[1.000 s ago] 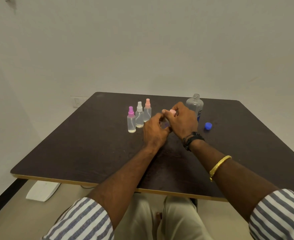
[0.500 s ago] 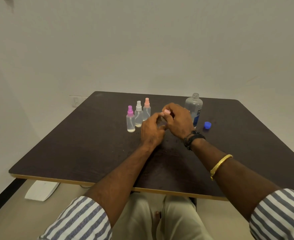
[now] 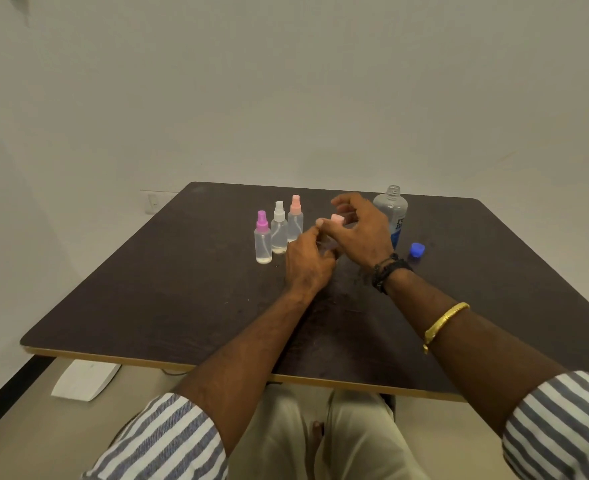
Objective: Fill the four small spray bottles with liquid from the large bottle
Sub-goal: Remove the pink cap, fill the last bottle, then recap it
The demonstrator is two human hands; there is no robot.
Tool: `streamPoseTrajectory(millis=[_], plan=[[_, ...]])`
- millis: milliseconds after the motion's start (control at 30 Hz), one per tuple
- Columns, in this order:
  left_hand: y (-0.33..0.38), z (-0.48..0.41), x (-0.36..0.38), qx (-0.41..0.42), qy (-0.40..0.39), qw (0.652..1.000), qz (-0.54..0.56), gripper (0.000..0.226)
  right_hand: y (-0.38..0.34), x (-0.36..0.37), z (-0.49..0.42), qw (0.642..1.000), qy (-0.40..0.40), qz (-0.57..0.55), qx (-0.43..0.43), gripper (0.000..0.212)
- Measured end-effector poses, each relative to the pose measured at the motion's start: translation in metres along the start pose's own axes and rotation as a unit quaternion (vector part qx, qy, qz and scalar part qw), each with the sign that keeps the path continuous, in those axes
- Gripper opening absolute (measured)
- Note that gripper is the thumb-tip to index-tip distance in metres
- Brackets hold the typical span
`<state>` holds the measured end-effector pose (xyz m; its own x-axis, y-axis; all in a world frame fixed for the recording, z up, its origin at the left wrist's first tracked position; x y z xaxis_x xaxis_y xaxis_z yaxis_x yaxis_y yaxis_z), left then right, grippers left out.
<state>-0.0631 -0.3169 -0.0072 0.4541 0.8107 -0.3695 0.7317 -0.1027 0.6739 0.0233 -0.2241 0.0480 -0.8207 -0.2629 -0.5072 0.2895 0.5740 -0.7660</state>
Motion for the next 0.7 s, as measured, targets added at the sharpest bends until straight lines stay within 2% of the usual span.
streamPoseTrajectory(millis=[133,233,300,433,500,600,700], plan=[[-0.002,0.001,0.000,-0.002,0.000,1.000,-0.001,0.037,0.004,-0.002,-0.001,1.000,-0.002,-0.004,0.010,0.021],[-0.005,0.002,-0.001,-0.012,0.003,1.000,-0.003,0.034,-0.004,0.002,0.003,0.998,-0.055,-0.015,-0.018,0.036],[-0.005,0.003,-0.001,-0.016,0.002,1.000,-0.007,0.032,-0.005,0.006,0.004,0.997,-0.071,-0.014,-0.022,0.038],[-0.004,0.003,0.001,-0.004,-0.003,1.000,-0.008,0.034,0.003,0.003,0.000,1.000,-0.005,0.009,-0.011,0.027],[-0.005,0.004,0.001,-0.005,-0.004,1.000,-0.011,0.041,0.004,0.002,0.000,1.000,-0.008,0.006,-0.019,0.022],[-0.009,0.005,0.000,-0.013,-0.002,1.000,-0.019,0.041,0.000,0.004,0.005,0.998,-0.054,-0.004,-0.036,0.037],[-0.008,0.006,0.002,-0.013,-0.008,1.000,-0.010,0.035,0.001,0.005,0.005,0.999,-0.039,0.010,-0.028,0.038]])
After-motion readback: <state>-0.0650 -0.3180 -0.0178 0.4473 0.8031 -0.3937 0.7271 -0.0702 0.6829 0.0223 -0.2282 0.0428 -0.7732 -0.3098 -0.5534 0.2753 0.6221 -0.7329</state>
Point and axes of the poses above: each hand's wrist, its own z-axis away from the middle knuckle, its own x-axis out of the palm, y = z × x, the point moved 7 cm from there along -z, towards the middle knuckle, and after that the axes turned 14 degrees about x, right-handed, at the moved point
